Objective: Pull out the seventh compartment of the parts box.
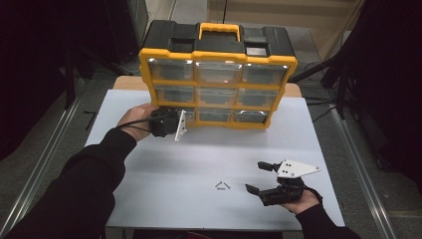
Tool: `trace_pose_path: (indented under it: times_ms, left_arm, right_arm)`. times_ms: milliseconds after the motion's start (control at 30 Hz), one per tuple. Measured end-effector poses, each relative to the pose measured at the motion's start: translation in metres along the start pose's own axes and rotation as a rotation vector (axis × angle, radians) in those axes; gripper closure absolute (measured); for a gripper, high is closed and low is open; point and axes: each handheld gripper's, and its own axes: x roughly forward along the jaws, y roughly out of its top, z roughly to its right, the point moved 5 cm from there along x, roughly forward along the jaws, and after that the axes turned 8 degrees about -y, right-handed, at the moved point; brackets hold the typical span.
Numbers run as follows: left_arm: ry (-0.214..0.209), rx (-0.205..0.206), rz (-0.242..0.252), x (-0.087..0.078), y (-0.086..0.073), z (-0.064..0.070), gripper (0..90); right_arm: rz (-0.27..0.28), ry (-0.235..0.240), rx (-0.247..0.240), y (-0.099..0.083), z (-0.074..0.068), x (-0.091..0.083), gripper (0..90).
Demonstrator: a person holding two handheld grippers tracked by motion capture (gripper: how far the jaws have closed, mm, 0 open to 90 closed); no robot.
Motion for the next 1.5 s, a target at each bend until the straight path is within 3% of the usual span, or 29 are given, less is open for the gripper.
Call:
trace_pose_path:
  times_ms: [1500]
  left_arm:
    - [-0.046,-0.014,0.021,-0.018,0.001,0.013,72.7]
  right_arm:
    - [-0.017,0.0,0.003,-0.002,0.001,0.002,15.8]
